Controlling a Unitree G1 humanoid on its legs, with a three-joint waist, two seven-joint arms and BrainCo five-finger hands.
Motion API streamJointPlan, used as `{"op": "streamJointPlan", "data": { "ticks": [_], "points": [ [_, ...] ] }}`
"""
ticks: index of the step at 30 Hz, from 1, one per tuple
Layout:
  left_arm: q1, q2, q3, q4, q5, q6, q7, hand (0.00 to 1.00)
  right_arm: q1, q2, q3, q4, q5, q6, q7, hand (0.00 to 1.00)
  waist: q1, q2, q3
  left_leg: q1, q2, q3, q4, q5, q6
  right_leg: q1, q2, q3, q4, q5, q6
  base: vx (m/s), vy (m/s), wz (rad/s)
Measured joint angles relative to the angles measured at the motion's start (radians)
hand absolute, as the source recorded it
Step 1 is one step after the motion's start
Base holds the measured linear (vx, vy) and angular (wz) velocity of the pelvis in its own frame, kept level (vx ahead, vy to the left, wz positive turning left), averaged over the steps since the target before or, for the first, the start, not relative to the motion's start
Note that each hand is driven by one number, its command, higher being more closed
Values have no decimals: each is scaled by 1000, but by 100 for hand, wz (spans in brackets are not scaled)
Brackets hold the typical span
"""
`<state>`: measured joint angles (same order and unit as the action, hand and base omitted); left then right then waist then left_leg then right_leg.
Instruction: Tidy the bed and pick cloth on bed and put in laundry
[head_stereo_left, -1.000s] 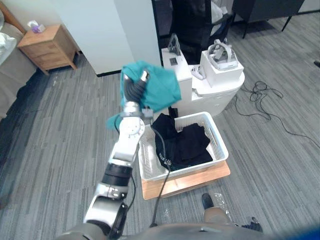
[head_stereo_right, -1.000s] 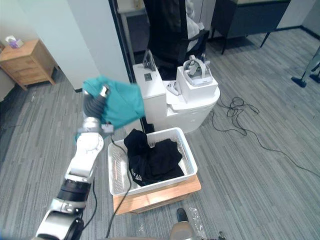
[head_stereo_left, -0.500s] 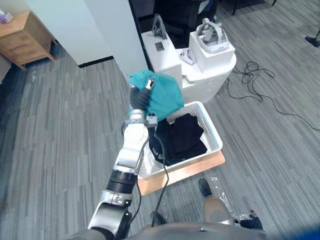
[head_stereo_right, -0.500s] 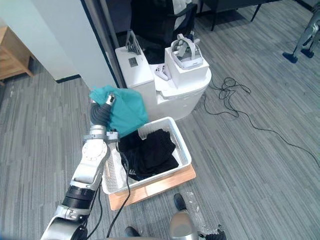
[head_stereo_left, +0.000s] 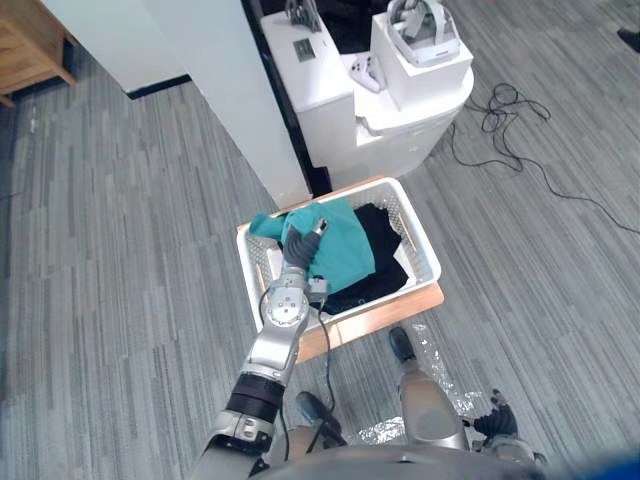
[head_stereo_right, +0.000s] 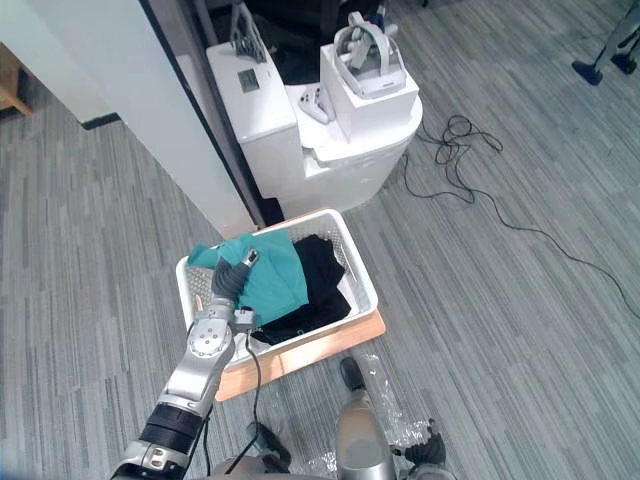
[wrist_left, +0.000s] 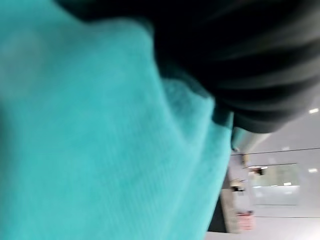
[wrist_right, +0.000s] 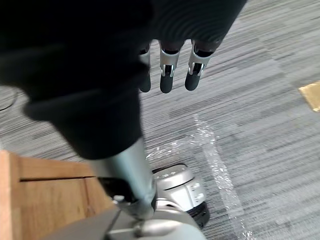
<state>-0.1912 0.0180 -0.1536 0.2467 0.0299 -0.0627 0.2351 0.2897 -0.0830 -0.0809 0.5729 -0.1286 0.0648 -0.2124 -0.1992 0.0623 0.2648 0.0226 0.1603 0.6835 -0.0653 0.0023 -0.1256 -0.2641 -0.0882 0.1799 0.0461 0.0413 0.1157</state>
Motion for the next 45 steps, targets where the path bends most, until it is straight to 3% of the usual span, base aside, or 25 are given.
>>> {"op": "streamJointPlan", "data": {
  "ticks": [4,5,13,20,27,29,36,41,45],
  "points": [
    [-12,2,41,48,4,12,6,100,0,-9,36,-63,0,6,-14,0,3,-9,33,-35,4,12,17,-1,2,-46,5,14,19,1,-1,-16,-39,-11],
    [-28,4,60,65,4,17,12,0,0,-9,43,-84,0,7,-17,0,3,-14,46,-47,4,18,19,-1,2,-65,7,23,25,3,-2,-12,-43,-16],
    [-119,23,98,145,6,52,52,0,2,-8,58,-171,0,5,-29,0,23,-16,84,-83,17,23,33,0,2,-96,18,28,22,12,-8,7,-32,-4],
    [-134,37,118,165,72,75,3,0,3,-9,58,-175,2,6,-30,0,36,-17,85,-92,19,15,37,0,2,-98,15,21,19,13,-8,6,-12,2],
    [-41,85,116,-31,74,78,-65,0,24,-12,58,-220,3,8,-8,0,57,-15,81,-70,40,-21,54,0,2,-35,17,-22,-3,16,-13,2,-37,16],
    [-7,120,117,-86,69,75,-86,0,26,-14,69,-234,4,6,35,0,73,-15,77,-70,45,-32,61,-1,2,-21,16,-31,-15,21,-18,-17,-33,13],
    [148,118,142,-178,67,76,-146,0,34,-23,77,-204,-2,8,103,0,109,-17,-11,-39,56,-62,65,-2,0,49,17,-65,-54,28,-18,19,-25,13],
    [236,78,226,-259,15,74,-143,0,35,-4,66,-186,-4,8,125,0,113,-18,-61,-19,61,-102,65,-2,0,104,14,-107,-71,26,-19,4,-15,24],
    [322,21,322,-312,-41,69,-119,0,48,41,68,-183,-1,10,145,0,154,-6,-110,-1,68,-155,58,6,-1,154,14,-162,-72,11,-30,-1,-26,35]
  ]
}}
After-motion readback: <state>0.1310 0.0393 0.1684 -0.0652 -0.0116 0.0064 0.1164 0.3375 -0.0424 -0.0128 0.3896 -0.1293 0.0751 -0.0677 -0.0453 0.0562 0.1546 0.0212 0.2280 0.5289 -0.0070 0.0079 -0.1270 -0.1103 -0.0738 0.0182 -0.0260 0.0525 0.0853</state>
